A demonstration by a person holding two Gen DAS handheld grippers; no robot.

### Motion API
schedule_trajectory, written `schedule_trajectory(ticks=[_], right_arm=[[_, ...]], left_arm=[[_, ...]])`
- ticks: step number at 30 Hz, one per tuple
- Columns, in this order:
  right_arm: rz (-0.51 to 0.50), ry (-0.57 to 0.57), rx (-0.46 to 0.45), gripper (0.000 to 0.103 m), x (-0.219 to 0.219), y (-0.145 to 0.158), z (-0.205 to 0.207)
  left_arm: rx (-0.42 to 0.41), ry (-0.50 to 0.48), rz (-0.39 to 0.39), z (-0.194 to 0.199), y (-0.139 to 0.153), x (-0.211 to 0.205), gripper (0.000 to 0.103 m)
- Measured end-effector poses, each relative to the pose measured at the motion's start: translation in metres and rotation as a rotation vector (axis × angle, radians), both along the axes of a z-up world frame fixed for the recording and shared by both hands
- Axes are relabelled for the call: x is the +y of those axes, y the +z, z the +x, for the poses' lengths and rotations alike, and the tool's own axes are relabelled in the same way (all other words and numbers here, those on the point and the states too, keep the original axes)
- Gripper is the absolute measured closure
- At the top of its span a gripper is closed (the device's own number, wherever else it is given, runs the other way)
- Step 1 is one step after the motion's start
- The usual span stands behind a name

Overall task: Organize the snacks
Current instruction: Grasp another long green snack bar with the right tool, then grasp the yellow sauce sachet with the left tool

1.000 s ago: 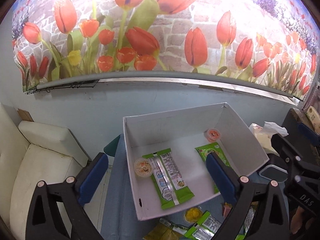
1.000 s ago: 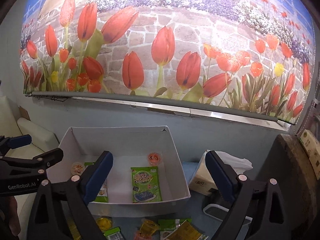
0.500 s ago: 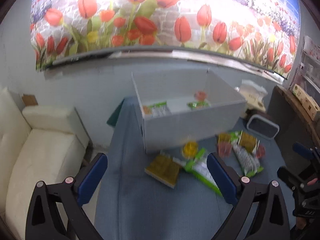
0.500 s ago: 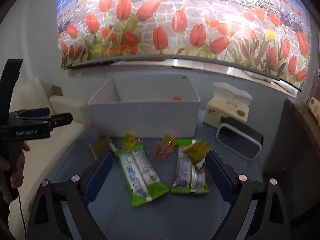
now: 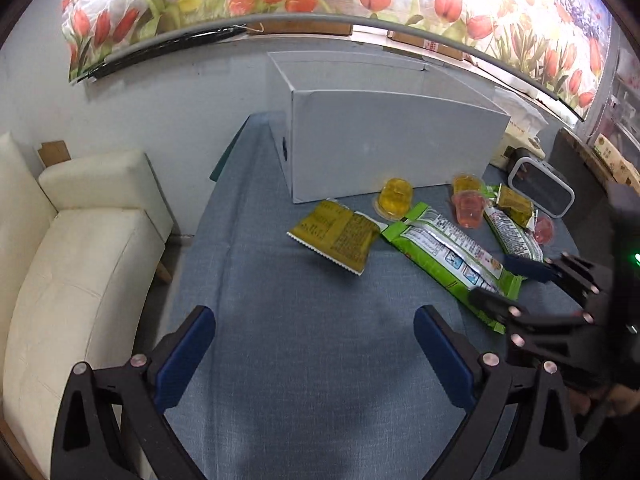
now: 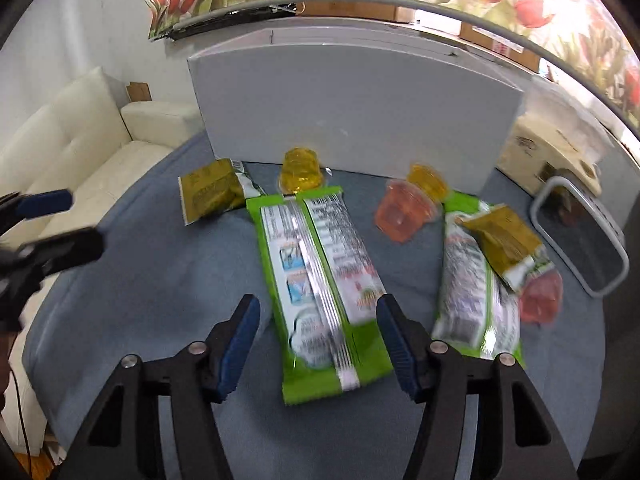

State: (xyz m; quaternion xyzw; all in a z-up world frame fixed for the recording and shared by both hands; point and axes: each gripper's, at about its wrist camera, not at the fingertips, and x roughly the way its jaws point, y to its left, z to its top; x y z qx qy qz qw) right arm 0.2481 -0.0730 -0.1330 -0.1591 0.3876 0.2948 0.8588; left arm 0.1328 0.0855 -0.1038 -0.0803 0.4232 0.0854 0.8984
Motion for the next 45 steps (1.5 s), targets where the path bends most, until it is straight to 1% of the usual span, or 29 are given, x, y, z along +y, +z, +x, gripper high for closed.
schedule_trajectory(ticks=[3, 6, 7, 9, 13, 15, 16, 17, 18, 20, 22, 25, 27, 29, 31, 33, 35, 37, 41, 43, 45], right_arm=[[-0.018, -0.003, 0.014, 0.037, 0.009, -0.005, 0.018], [0.002, 0.002, 0.068, 0.032, 0.011, -0.006, 0.032], [0.003, 0.007, 0.071, 0.031, 0.012, -0.005, 0.032], [-0.013, 0.023, 0.081, 0.025, 0.017, -0.007, 0.034], [-0.06, 0.028, 0.051, 0.024, 0.025, -0.015, 0.031], [-0.041, 0.029, 0.05, 0.024, 0.024, -0.017, 0.031], [-0.031, 0.028, 0.052, 0.024, 0.023, -0.017, 0.03], [-0.033, 0.026, 0.049, 0.027, 0.021, -0.016, 0.029], [-0.032, 0.021, 0.049, 0.032, 0.019, -0.015, 0.028], [-0.03, 0.013, 0.049, 0.035, 0.014, -0.012, 0.023], [-0.019, 0.021, 0.052, 0.035, 0.01, -0.01, 0.014], [-0.016, 0.013, 0.039, 0.036, 0.001, -0.008, 0.004], [-0.008, 0.007, 0.027, 0.036, -0.007, -0.004, -0.005], [0.003, -0.008, 0.017, 0.036, -0.015, 0.003, -0.012], [0.017, -0.035, 0.014, 0.036, -0.025, 0.01, -0.018], [0.022, -0.054, -0.002, 0.036, -0.032, 0.018, -0.027], [0.008, -0.066, -0.023, 0.036, -0.036, 0.024, -0.036], [0.008, -0.076, -0.036, 0.036, -0.043, 0.03, -0.041], [0.018, -0.085, -0.046, 0.036, -0.05, 0.038, -0.049], [0.025, -0.093, -0.048, 0.036, -0.053, 0.039, -0.051], [0.042, -0.102, -0.041, 0.036, -0.055, 0.038, -0.05]], left_arm=[[-0.006, -0.004, -0.01, -0.002, 0.001, 0.002, 0.001], [-0.011, -0.014, -0.021, -0.002, 0.003, 0.002, 0.001], [-0.015, -0.013, -0.022, -0.002, 0.004, 0.003, 0.001], [-0.02, -0.02, -0.023, -0.001, 0.005, 0.001, 0.001], [-0.015, -0.028, -0.012, 0.002, 0.004, -0.002, 0.001], [-0.017, -0.033, -0.003, 0.002, 0.004, -0.004, 0.001], [-0.016, -0.036, 0.0, 0.003, 0.004, -0.004, 0.001], [-0.015, -0.036, 0.006, 0.005, 0.002, -0.004, 0.001], [-0.015, -0.039, 0.009, 0.007, 0.001, -0.004, 0.001], [-0.013, -0.043, 0.012, 0.012, -0.002, -0.002, 0.001], [-0.002, -0.049, 0.008, 0.022, -0.007, 0.0, 0.001], [0.007, -0.074, 0.021, 0.038, -0.014, -0.001, 0.001], [0.016, -0.09, 0.058, 0.05, -0.018, -0.003, 0.001], [0.014, -0.109, 0.068, 0.059, -0.019, -0.005, 0.001], [0.028, -0.103, 0.082, 0.073, -0.023, -0.004, 0.001], [0.042, -0.106, 0.07, 0.086, -0.029, -0.001, 0.001], [0.055, -0.096, 0.081, 0.1, -0.038, 0.002, 0.002], [0.074, -0.109, 0.087, 0.111, -0.045, 0.002, 0.002], [0.092, -0.125, 0.073, 0.12, -0.055, 0.002, 0.002], [0.086, -0.122, 0.043, 0.123, -0.057, 0.006, 0.003], [0.071, -0.115, 0.043, 0.124, -0.057, 0.008, 0.006]])
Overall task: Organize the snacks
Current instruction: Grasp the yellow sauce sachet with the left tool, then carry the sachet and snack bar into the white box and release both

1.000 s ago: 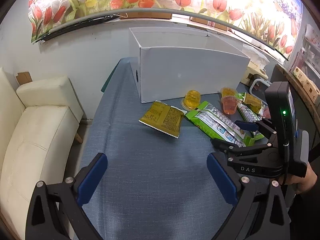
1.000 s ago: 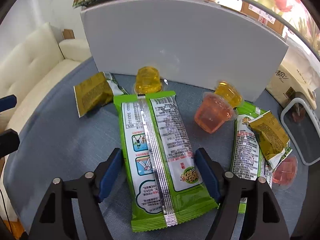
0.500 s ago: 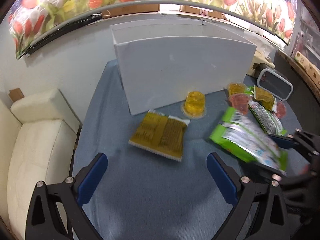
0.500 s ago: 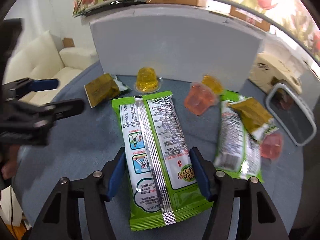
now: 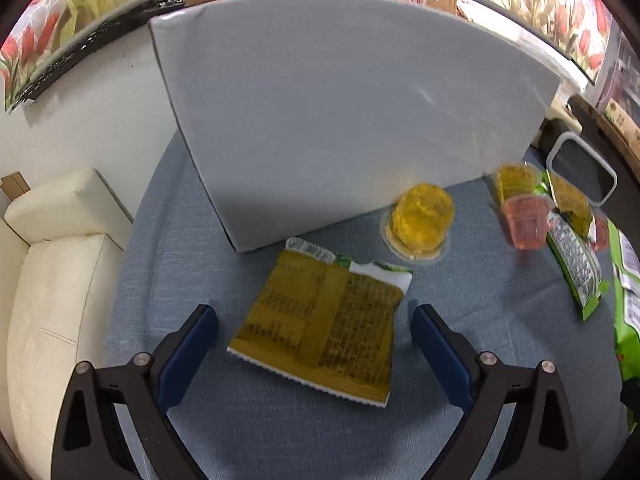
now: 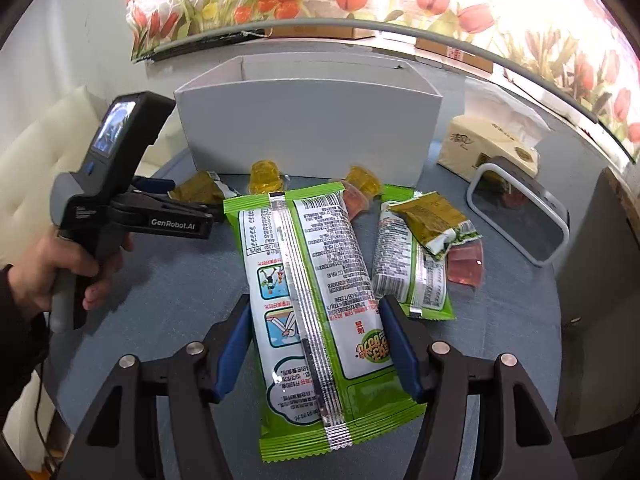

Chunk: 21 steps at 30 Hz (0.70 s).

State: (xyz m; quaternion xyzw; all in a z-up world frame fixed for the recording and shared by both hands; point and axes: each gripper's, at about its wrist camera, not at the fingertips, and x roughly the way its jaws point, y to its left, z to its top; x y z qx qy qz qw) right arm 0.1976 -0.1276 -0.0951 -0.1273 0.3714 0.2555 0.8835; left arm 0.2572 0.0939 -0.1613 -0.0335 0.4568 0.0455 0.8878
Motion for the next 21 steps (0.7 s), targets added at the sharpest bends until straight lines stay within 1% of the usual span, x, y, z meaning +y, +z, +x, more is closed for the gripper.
schedule_trajectory(ticks=[3, 5, 8, 11, 13, 15, 18, 21], right_arm=[[0.018, -0.012, 0.021, 0.036, -0.002, -0.002, 0.0], [0.016, -0.013, 0.014, 0.036, -0.002, -0.002, -0.002], [0.028, -0.016, 0.015, 0.036, -0.001, -0.003, -0.001], [0.033, -0.019, 0.009, 0.036, -0.001, -0.003, -0.003], [0.04, -0.019, 0.004, 0.036, -0.003, -0.002, -0.006], [0.046, -0.02, 0.003, 0.036, -0.004, -0.001, -0.006], [0.056, -0.027, -0.007, 0.036, -0.007, 0.004, -0.009], [0.073, -0.034, -0.036, 0.036, -0.011, 0.016, -0.014]], left_arm=[[-0.013, -0.006, 0.01, 0.004, 0.001, 0.002, 0.017], [-0.007, -0.01, 0.012, 0.005, 0.003, 0.001, 0.032], [-0.003, -0.017, 0.012, 0.005, 0.004, -0.001, 0.039], [-0.009, -0.014, 0.0, -0.001, 0.005, 0.002, 0.044], [-0.014, -0.021, -0.01, -0.007, 0.007, 0.002, 0.045], [-0.031, -0.027, 0.0, -0.013, 0.014, 0.003, 0.045], [-0.056, -0.025, -0.013, -0.026, 0.028, 0.001, 0.046], [-0.115, -0.05, -0.005, -0.044, 0.057, -0.006, 0.046]])
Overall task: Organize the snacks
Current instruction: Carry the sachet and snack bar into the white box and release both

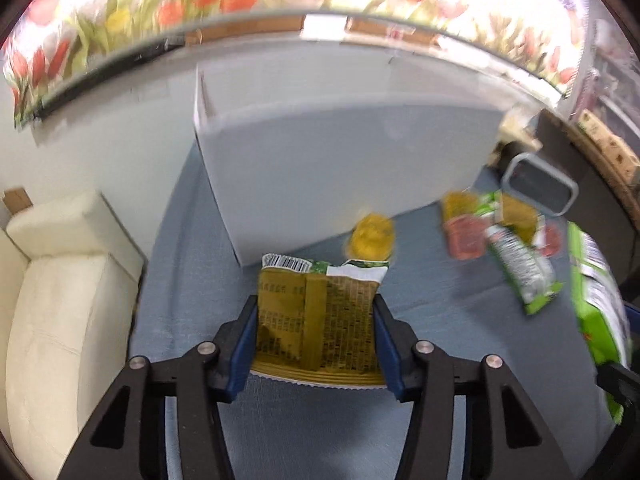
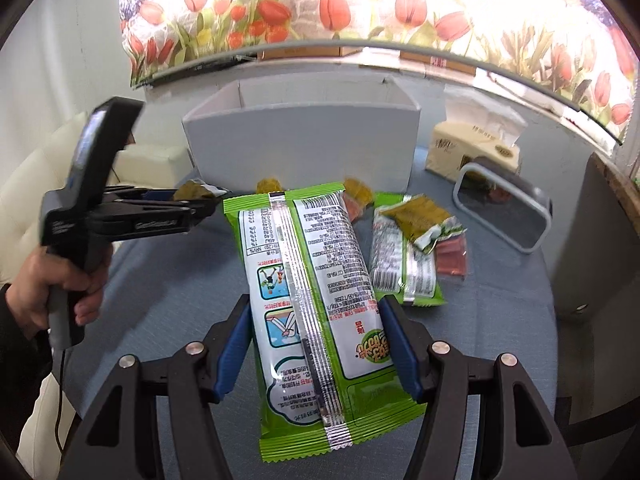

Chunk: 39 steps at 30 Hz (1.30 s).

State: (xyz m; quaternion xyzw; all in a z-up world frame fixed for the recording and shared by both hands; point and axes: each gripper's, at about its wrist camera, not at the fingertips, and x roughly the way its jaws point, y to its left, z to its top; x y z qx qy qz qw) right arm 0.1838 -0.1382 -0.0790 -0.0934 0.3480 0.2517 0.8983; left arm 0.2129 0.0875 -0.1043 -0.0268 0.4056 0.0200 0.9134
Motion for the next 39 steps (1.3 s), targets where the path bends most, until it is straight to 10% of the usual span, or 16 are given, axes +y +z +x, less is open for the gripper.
schedule_trajectory(ticks=[13, 23, 35, 39], right_arm=[[-0.034, -0.01, -0.15, 0.036, 0.027, 0.081, 0.046], [-0.027, -0.107, -0.1, 0.036, 0.073, 0.12, 0.165], [-0.052, -0.117, -0.038, 0.031, 0.105, 0.083, 0.241], [-0.075, -0.098, -0.056, 0.021, 0.106, 0.078, 0.24]], left_arm=[[-0.172, -0.017, -0.021, 0.018, 0.12, 0.0, 0.046], [-0.145, 0.029, 0.01, 0.087, 0.124, 0.002, 0.046], [-0.057, 0.056, 0.026, 0.15, 0.094, 0.032, 0.043], [-0.083, 0.078, 0.058, 0.15, 0.091, 0.036, 0.002]])
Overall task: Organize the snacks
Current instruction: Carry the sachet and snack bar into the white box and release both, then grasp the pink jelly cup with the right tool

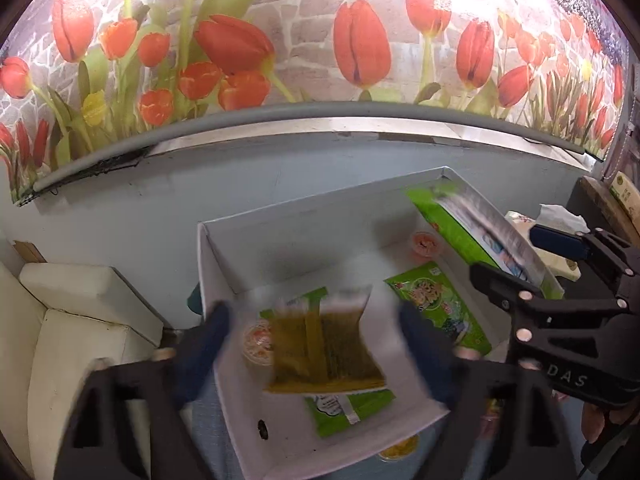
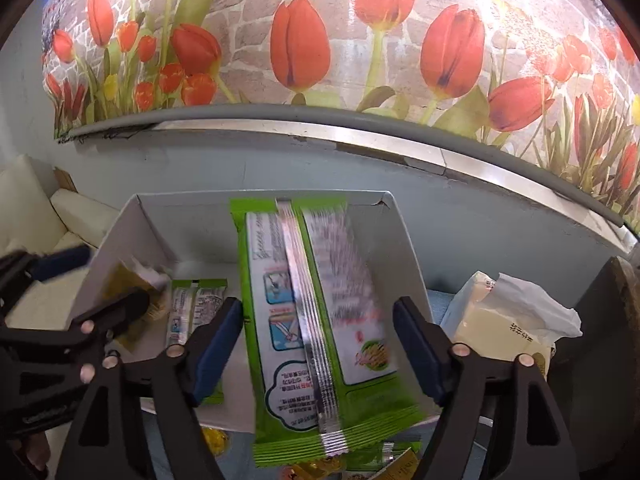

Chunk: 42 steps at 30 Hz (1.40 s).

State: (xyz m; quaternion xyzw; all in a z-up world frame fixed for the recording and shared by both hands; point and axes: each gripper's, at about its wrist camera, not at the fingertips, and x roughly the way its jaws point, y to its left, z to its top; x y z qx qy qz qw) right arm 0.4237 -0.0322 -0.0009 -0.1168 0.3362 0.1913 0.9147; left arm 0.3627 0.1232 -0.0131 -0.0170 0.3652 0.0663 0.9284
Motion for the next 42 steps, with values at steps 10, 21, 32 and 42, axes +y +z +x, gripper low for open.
schedule_trajectory(ticks=[10, 21, 32, 42], right_arm=[[0.01, -0.015, -0.073, 0.015, -0.013, 0.019, -0.016], [0.083, -0.045, -0.159, 0.0, -0.074, 0.03, -0.124], [0.093, -0.045, -0.088, 0.0, -0.124, -0.039, -0.209], [0.117, 0.009, 0.057, 0.011, -0.091, -0.107, -0.181]], left_arm=[[-0.032, -0.005, -0.01, -0.015, 0.015, -0.001, 0.0], [-0.092, -0.042, -0.047, -0.1, 0.025, -0.035, 0.0], [-0.087, -0.097, -0.062, -0.204, -0.013, -0.085, 0.0], [-0.073, -0.083, -0.076, -0.251, -0.041, -0.096, 0.0]])
